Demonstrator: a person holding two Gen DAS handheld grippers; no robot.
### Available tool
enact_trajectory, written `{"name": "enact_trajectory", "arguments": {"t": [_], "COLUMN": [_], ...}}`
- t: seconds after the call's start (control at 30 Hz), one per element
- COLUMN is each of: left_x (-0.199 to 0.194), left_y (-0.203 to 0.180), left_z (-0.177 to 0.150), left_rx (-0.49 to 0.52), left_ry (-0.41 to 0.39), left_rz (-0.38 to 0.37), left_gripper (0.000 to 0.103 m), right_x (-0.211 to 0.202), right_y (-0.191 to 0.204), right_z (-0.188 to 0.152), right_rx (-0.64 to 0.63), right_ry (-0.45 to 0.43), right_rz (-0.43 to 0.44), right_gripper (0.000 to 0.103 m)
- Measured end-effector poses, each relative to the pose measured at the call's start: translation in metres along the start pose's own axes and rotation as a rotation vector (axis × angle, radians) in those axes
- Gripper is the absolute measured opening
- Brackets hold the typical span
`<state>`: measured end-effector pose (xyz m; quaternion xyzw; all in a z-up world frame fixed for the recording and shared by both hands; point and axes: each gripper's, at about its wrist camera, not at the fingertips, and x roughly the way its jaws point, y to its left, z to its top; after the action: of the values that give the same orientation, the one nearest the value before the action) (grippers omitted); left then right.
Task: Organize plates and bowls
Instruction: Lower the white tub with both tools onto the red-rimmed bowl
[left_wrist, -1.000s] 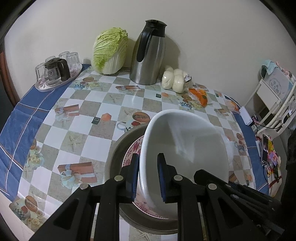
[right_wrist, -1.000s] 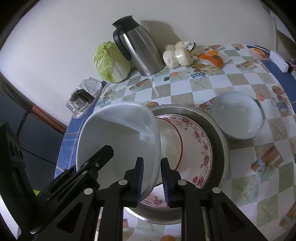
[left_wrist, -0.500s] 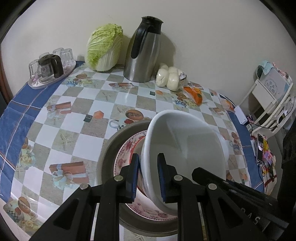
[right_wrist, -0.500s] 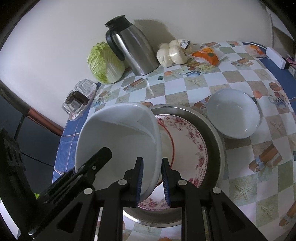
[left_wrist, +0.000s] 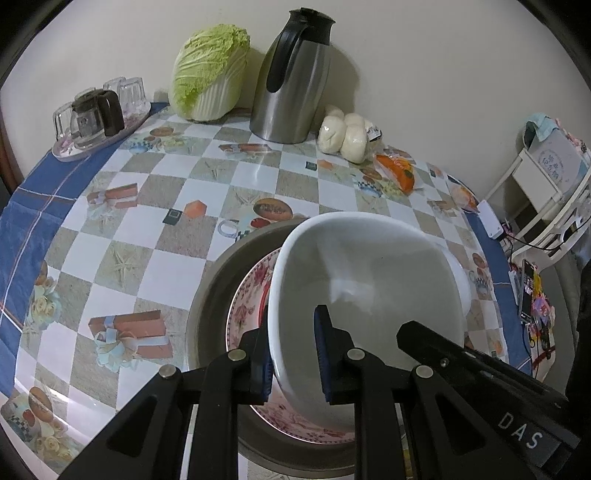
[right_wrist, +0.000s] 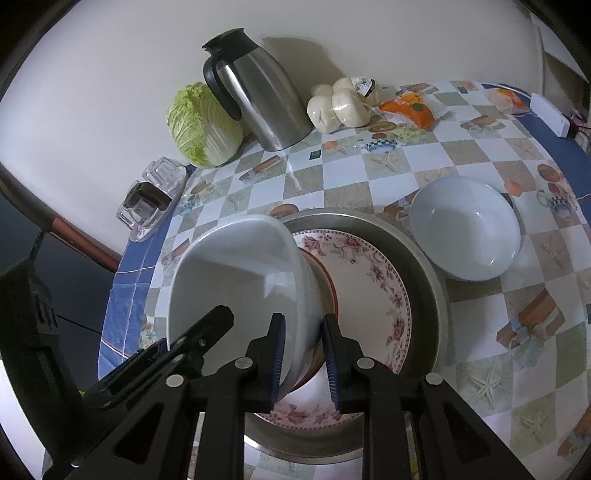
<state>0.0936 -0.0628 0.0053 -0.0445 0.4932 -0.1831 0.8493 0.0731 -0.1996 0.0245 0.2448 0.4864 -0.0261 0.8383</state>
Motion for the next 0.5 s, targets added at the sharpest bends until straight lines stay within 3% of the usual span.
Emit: {"name": "enact_trajectory", "arguments": {"t": [0.5], "left_x": [0.0011], "left_y": [-0.0003], "left_z": [0.0006], "left_rx": [0.006], "left_ry": [-0.009], "left_rz": [0.02], "left_gripper": [0.019], "right_x": [-0.002], "right_y": [-0.0073], "right_z": [0.0028], "right_rx": [0.017], "right_ry": [0.0], "right_rz": [-0.016], "right_gripper": [0.024]}}
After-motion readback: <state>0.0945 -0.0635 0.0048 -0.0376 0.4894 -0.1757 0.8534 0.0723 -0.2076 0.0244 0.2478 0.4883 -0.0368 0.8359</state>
